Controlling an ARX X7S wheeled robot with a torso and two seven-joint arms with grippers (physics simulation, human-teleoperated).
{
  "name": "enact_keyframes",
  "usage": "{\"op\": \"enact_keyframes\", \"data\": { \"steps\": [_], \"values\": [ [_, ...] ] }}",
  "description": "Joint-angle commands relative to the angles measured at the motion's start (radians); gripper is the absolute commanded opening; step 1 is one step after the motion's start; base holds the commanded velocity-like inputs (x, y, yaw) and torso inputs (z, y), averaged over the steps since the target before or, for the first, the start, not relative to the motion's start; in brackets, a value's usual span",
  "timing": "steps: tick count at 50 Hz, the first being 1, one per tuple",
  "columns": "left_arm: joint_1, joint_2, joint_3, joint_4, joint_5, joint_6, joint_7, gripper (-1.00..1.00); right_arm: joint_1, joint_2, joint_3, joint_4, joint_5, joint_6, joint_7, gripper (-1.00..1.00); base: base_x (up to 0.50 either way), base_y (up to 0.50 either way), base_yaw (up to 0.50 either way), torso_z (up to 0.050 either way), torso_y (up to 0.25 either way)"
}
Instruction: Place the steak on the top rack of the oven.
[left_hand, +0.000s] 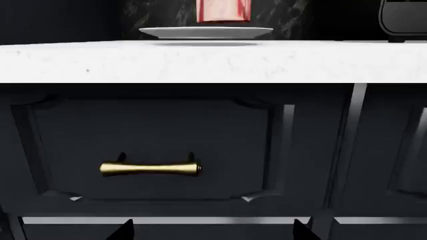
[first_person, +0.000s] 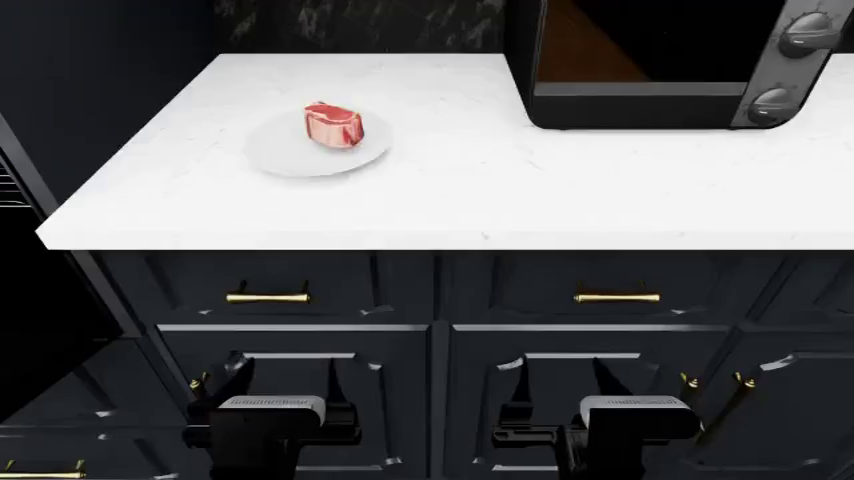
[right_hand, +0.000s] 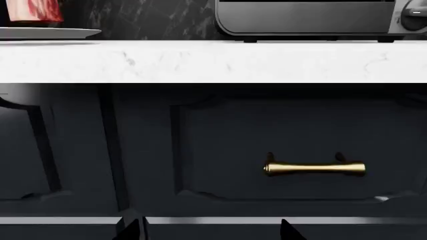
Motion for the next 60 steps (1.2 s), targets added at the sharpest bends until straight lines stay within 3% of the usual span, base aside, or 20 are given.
{"op": "enact_keyframes", "data": {
  "steps": [1, 9, 31, 39, 60],
  "values": [
    [-0.002, -0.014, 0.012, 0.004, -0.03, 0.0, -0.018, 1.0, -0.003, 0.013, -0.017, -0.003, 0.007, -0.003, 0.036, 1.0, 0.0, 0.0, 0.0, 0.0, 0.0],
    [-0.005, -0.039, 0.034, 0.009, -0.068, -0.013, -0.054, 1.0, 0.009, 0.039, -0.054, -0.009, 0.032, 0.014, 0.07, 1.0, 0.0, 0.01, 0.0, 0.0, 0.0],
    [-0.01, -0.074, 0.078, 0.004, -0.096, -0.015, -0.1, 1.0, 0.01, 0.076, -0.099, -0.002, 0.064, -0.003, 0.104, 1.0, 0.0, 0.5, 0.0, 0.0, 0.0],
    [-0.012, -0.08, 0.076, 0.015, -0.148, -0.037, -0.093, 1.0, 0.011, 0.084, -0.108, 0.0, 0.077, -0.007, 0.113, 1.0, 0.0, 0.04, 0.0, 0.0, 0.0],
    [-0.016, -0.103, 0.106, 0.015, -0.164, -0.036, -0.122, 1.0, 0.014, 0.108, -0.14, 0.0, 0.1, 0.003, 0.133, 1.0, 0.0, 0.0, 0.0, 0.049, 0.0]
  ]
}}
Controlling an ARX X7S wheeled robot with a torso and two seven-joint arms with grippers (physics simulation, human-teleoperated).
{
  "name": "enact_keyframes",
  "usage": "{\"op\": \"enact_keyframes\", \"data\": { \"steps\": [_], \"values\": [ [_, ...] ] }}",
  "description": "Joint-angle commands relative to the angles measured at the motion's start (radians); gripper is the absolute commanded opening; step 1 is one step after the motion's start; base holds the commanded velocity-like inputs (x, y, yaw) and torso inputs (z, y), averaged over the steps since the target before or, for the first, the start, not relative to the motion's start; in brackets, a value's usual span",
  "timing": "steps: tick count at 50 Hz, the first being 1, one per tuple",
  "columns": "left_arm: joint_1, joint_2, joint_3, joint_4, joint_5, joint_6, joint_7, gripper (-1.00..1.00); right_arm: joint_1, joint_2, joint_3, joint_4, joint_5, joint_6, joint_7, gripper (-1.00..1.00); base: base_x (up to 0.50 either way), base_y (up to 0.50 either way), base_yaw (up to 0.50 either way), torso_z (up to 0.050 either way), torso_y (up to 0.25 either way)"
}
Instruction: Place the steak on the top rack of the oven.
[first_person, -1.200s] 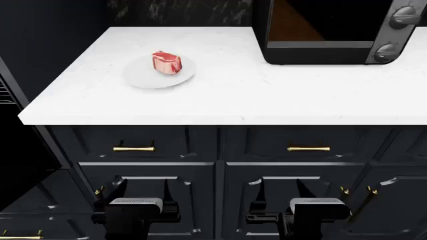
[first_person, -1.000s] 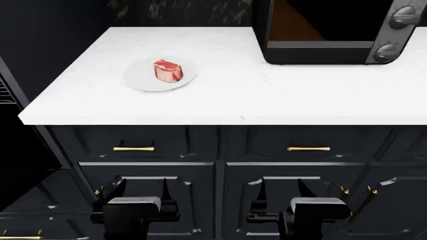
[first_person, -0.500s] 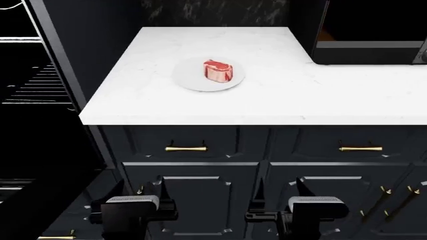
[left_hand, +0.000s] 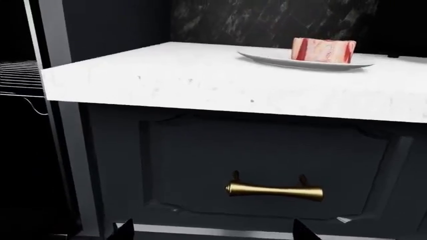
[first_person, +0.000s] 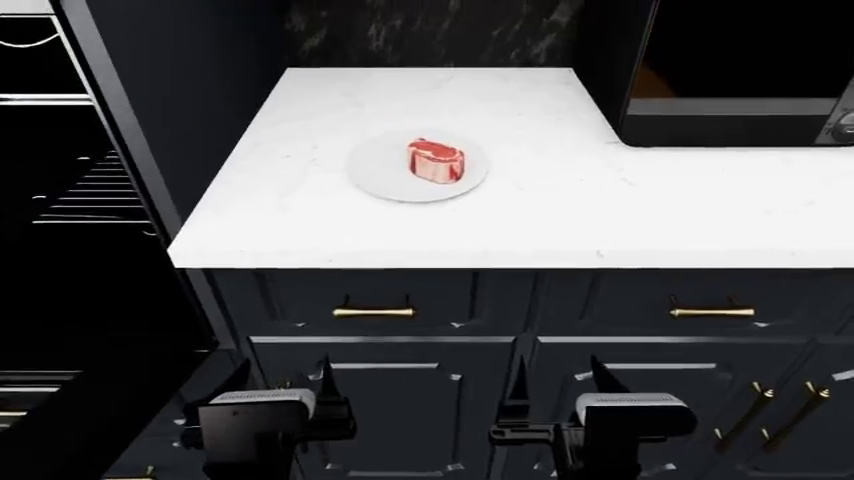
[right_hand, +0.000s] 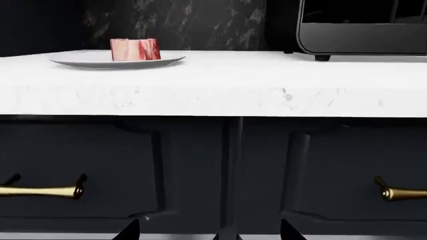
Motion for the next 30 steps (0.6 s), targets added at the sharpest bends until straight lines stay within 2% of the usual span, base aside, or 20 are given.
{"op": "enact_keyframes", "data": {
  "steps": [1, 17, 19, 21, 24, 28, 30],
  "values": [
    [-0.004, -0.012, 0.018, 0.002, -0.01, -0.004, -0.016, 1.0, 0.002, 0.013, -0.016, -0.001, 0.013, 0.005, 0.013, 1.0, 0.0, 0.0, 0.0, 0.05, 0.0],
    [-0.006, -0.029, 0.056, 0.01, 0.007, -0.018, -0.04, 1.0, 0.004, 0.027, -0.039, -0.019, 0.007, 0.031, 0.042, 1.0, 0.0, 0.0, 0.0, 0.048, 0.0],
    [0.01, -0.034, 0.042, 0.144, -0.058, -0.136, -0.046, 1.0, -0.015, 0.034, -0.035, -0.118, 0.002, 0.089, 0.065, 1.0, 0.0, 0.0, 0.0, 0.0, 0.0],
    [0.028, -0.061, 0.043, 0.351, -0.109, -0.265, -0.056, 1.0, -0.041, 0.054, -0.048, -0.337, 0.009, 0.21, 0.07, 1.0, 0.0, 0.0, 0.0, 0.0, 0.0],
    [0.019, -0.125, 0.046, 0.658, -0.172, -0.484, -0.086, 1.0, -0.039, 0.096, -0.079, -0.66, -0.009, 0.452, 0.074, 1.0, 0.0, 0.0, 0.0, 0.0, 0.0],
    [-0.13, -0.197, -0.006, 0.923, -0.337, -0.787, -0.115, 1.0, 0.104, 0.116, 0.0, -1.047, 0.137, 0.89, 0.091, 1.0, 0.0, 0.0, 0.0, 0.0, 0.0],
    [-0.225, -0.168, -0.1, 0.946, -0.454, -0.924, -0.163, 1.0, 0.302, 0.392, -0.03, -1.048, 0.437, 0.883, 0.391, 1.0, 0.0, 0.0, 0.0, 0.0, 0.0]
  ]
}}
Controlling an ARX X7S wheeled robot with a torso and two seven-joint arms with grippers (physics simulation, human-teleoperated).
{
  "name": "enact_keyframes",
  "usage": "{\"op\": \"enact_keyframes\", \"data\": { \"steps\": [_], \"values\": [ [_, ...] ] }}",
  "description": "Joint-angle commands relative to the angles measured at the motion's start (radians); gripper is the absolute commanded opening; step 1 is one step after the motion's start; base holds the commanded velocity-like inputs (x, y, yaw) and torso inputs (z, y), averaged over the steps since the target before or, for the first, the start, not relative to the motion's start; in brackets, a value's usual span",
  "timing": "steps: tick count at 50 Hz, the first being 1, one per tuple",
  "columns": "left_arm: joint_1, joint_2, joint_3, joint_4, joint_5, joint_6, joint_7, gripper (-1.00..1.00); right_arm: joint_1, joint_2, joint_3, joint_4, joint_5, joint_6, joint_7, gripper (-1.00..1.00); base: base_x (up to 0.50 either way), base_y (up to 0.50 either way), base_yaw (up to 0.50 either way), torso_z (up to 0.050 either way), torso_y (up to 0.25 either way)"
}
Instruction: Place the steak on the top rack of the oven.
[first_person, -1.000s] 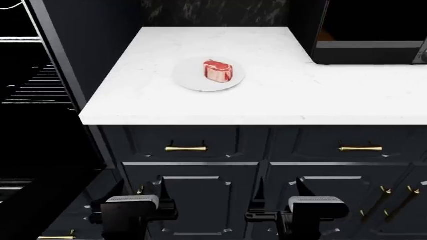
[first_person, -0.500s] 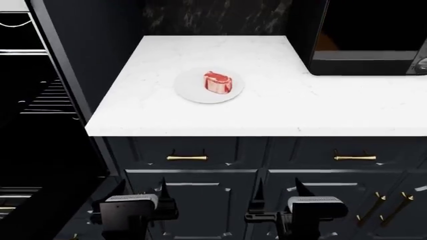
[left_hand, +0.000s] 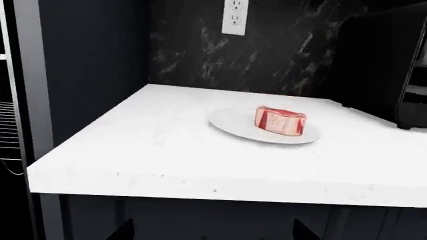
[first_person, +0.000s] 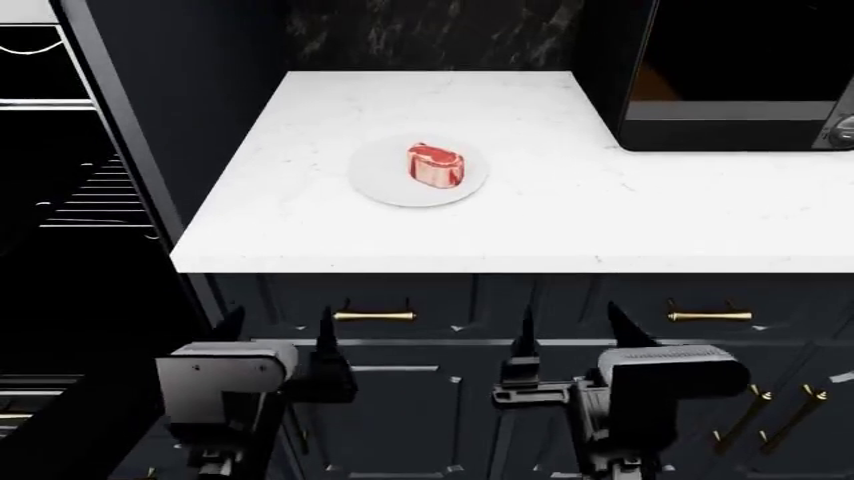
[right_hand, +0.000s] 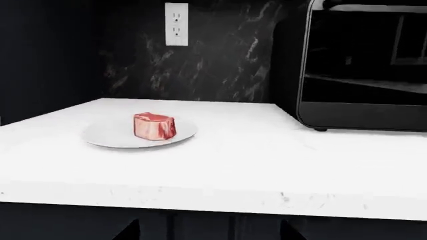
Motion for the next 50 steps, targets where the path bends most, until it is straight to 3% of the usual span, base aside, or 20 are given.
{"op": "enact_keyframes", "data": {
  "steps": [1, 2, 4, 5, 7, 12, 25, 28, 36, 42, 50],
  "values": [
    [-0.232, -0.063, -0.16, 0.485, -0.34, -0.595, -0.11, 1.0, 0.397, 0.464, -0.059, -0.553, 0.532, 0.445, 0.468, 1.0, 0.0, 0.0, 0.0, 0.0, 0.0],
    [-0.273, -0.045, -0.218, 0.487, -0.413, -0.662, -0.14, 1.0, 0.487, 0.551, -0.13, -0.552, 0.682, 0.41, 0.618, 1.0, 0.0, 0.0, 0.0, 0.0, 0.0],
    [-0.366, -0.014, -0.326, 0.489, -0.551, -0.782, -0.209, 1.0, 0.582, 0.594, -0.13, -0.538, 0.982, 0.412, 0.895, 1.0, 0.0, 0.0, 0.0, 0.0, 0.0],
    [-0.395, -0.008, -0.355, 0.485, -0.595, -0.822, -0.233, 1.0, 0.616, 0.6, -0.126, -0.525, 1.132, 0.418, 0.905, 1.0, 0.0, 0.0, 0.0, 0.0, 0.0],
    [-0.409, -0.008, -0.359, 0.476, -0.611, -0.84, -0.248, 1.0, 0.662, 0.596, -0.126, -0.504, 1.178, 0.427, 0.925, 1.0, 0.0, 0.0, 0.0, 0.0, 0.0],
    [-0.464, -0.002, -0.373, 0.44, -0.644, -0.88, -0.289, 1.0, 0.716, 0.583, -0.145, -0.479, 1.19, 0.45, 0.924, 1.0, 0.0, 0.0, 0.0, 0.0, 0.0],
    [-0.457, -0.015, -0.372, 0.436, -0.653, -0.849, -0.3, 1.0, 0.602, 0.595, -0.138, -0.472, 1.07, 0.388, 0.837, 1.0, 0.05, 0.0, 0.0, 0.0, 0.0],
    [-0.44, -0.034, -0.321, 0.437, -0.589, -0.8, -0.282, 1.0, 0.584, 0.588, -0.154, -0.462, 1.026, 0.382, 0.81, 1.0, 0.24, 0.0, 0.0, 0.0, 0.0],
    [-0.438, -0.033, -0.314, 0.415, -0.59, -0.783, -0.284, 1.0, 0.58, 0.59, -0.16, -0.442, 1.011, 0.375, 0.788, 1.0, 0.3, 0.0, 0.0, 0.0, 0.0],
    [-0.438, -0.034, -0.323, 0.414, -0.605, -0.787, -0.301, 1.0, 0.677, 0.579, -0.177, -0.439, 1.086, 0.429, 0.822, 1.0, 0.34, 0.0, 0.0, 0.0, 0.0],
    [-0.441, -0.039, -0.31, 0.412, -0.609, -0.784, -0.312, 1.0, 0.637, 0.585, -0.174, -0.442, 1.065, 0.405, 0.808, 1.0, 0.35, 0.0, 0.0, 0.0, 0.0]
  ]
}}
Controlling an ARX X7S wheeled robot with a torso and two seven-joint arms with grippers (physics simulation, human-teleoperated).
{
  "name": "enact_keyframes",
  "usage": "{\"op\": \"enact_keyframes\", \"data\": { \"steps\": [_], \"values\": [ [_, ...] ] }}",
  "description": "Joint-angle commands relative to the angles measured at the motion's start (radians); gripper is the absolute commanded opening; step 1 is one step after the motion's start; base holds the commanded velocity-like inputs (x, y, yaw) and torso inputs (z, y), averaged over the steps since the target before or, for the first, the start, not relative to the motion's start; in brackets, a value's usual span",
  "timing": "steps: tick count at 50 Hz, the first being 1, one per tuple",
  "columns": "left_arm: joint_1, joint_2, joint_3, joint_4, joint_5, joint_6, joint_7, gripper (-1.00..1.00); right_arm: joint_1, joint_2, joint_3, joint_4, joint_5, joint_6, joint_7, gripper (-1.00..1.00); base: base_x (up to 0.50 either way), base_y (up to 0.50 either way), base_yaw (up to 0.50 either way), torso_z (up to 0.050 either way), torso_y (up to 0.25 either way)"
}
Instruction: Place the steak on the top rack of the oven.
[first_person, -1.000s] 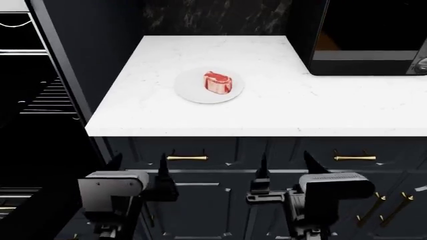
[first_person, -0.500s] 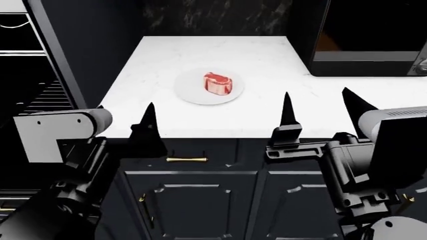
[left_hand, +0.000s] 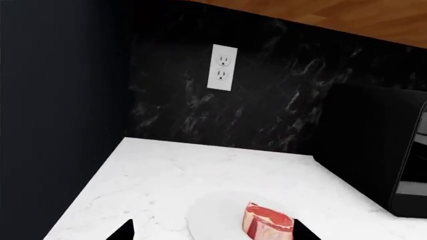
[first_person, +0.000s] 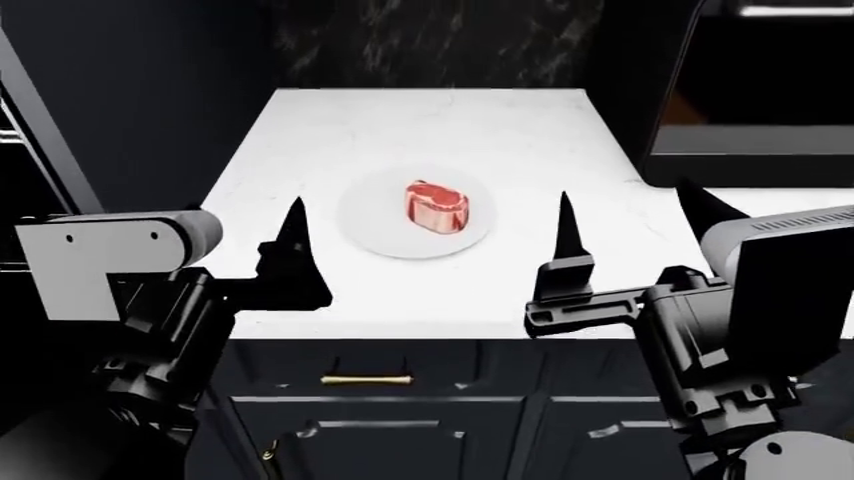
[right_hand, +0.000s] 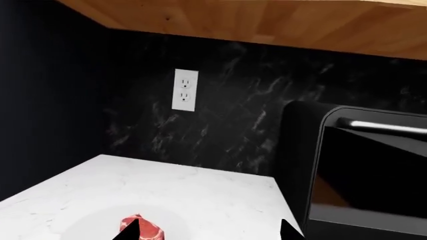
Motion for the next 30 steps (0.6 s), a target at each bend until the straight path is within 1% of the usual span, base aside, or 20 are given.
{"op": "enact_keyframes", "data": {
  "steps": [1, 7, 13, 30],
  "values": [
    [-0.003, -0.008, 0.014, -0.002, -0.006, 0.003, -0.019, 1.0, -0.001, 0.01, -0.001, -0.001, 0.014, -0.006, -0.003, 1.0, 0.37, 0.0, 0.0, 0.0, 0.0],
    [-0.022, -0.008, 0.002, 0.005, -0.038, -0.021, -0.05, 1.0, -0.026, 0.036, 0.024, -0.025, 0.036, -0.028, 0.005, 1.0, 0.38, 0.0, 0.0, 0.0, 0.0],
    [-0.025, -0.011, -0.001, 0.011, -0.053, -0.022, -0.064, 1.0, -0.064, 0.05, 0.036, -0.023, 0.014, -0.051, -0.011, 1.0, 0.38, 0.0, 0.0, 0.0, 0.0],
    [-0.026, -0.025, 0.014, -0.003, -0.058, 0.003, -0.073, 1.0, -0.056, 0.058, 0.031, -0.019, 0.024, -0.047, -0.001, 1.0, 0.38, 0.0, 0.0, 0.0, 0.001]
  ]
}}
